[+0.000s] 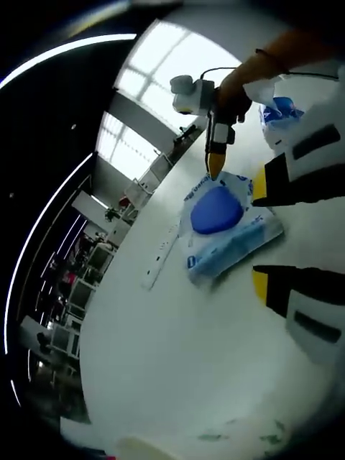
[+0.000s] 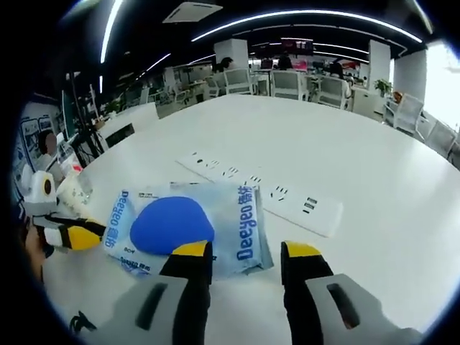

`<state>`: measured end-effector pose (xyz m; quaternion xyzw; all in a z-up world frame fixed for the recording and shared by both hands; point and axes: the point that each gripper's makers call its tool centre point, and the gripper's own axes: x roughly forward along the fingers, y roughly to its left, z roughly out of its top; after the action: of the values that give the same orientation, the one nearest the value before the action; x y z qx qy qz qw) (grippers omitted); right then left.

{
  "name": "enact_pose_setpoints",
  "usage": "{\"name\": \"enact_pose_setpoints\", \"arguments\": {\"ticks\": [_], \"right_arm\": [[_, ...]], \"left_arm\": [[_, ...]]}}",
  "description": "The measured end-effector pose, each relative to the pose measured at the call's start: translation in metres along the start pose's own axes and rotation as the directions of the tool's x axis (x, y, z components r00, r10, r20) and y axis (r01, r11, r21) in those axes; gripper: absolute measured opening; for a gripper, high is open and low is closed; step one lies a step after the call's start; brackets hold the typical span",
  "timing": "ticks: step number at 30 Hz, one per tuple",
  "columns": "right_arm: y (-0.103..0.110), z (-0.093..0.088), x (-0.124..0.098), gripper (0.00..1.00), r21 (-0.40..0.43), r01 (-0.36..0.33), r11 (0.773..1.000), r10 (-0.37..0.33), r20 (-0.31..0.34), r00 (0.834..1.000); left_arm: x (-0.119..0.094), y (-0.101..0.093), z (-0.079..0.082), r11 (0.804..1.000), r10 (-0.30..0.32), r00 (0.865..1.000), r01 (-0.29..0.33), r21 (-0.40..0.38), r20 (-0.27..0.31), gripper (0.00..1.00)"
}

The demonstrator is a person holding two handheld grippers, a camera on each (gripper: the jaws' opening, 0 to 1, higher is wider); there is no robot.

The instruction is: Arrange the tabletop items into an orderly group along one side of the table until the central work area is clear of visible clutter.

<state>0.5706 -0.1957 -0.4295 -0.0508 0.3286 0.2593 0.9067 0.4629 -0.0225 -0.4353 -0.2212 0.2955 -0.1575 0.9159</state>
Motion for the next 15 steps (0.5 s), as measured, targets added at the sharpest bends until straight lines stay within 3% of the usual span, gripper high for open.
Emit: {"name": "enact_pose_setpoints", "arguments": {"ticks": [5,15], "right_arm": [[0.0005,-0.0005,0.0057,0.3,-0.004,-0.003,1.0,0.003,-0.003,1.0],[-0.0015,-0.0017,0.0072,0.23,0.014,-0.005,1.0,0.005,-0.01,1.0]], "left_arm": [[0.0037,-0.0055,-0.0008,1.0,-0.014,1.0,0.014,-0.028,-0.009,0.23],[0.0043,-0.0024,-0.0016,0.999,0.033,0.999,-0.034,-0.038,-0.03,0.15]]}}
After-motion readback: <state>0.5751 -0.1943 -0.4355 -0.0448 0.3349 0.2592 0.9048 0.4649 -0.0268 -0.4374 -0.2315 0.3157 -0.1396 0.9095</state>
